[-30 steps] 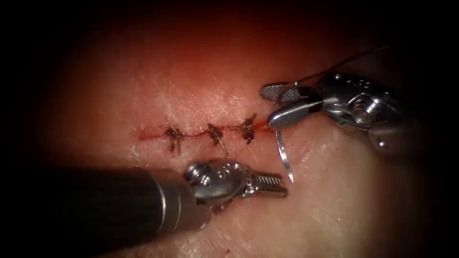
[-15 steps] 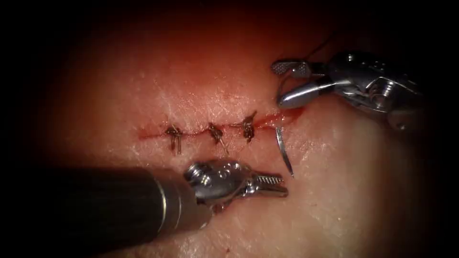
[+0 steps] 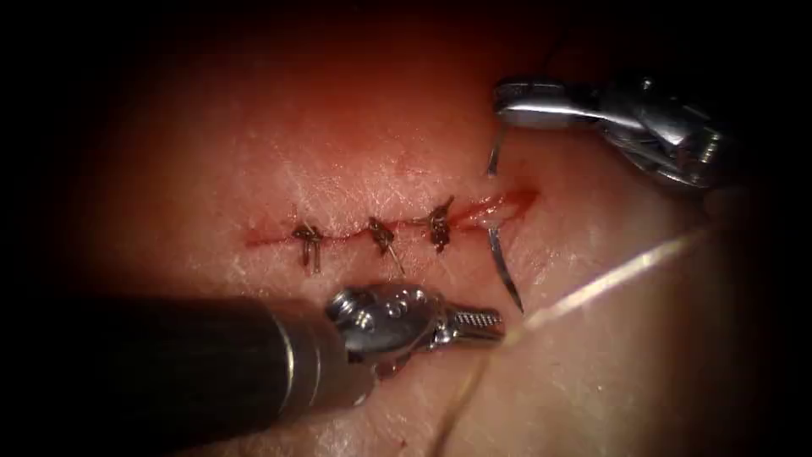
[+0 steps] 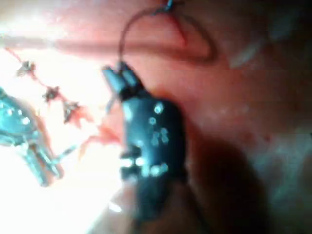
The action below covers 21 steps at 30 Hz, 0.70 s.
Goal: Wound Closure
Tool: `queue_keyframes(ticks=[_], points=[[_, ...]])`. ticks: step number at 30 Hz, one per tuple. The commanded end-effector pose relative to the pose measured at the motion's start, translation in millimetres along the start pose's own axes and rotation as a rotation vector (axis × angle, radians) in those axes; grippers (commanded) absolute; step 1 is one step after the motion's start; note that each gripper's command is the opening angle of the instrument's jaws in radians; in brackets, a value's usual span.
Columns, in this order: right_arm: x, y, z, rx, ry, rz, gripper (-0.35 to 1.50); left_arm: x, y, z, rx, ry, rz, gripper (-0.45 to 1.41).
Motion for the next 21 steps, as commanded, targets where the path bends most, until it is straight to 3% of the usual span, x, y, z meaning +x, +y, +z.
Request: queue_keyframes(ticks=[1, 14, 21], points=[[-1.1, -0.2, 0.8, 0.003, -0.015, 0.038, -0.35, -0.3, -0.2, 0.8, -0.001, 0.000, -0.001, 0.12], [-4.2, -2.0, 1.1, 0.079, -0.156, 0.249, -0.35, -0.4, -0.1, 0.8, -0.002, -0.001, 0.005, 0.12], [-5.2, -2.4, 1.3, 0.096, -0.182, 0.310, -0.35, -0.3, 0.2, 0.8, -0.002, -0.007, 0.016, 0.12]])
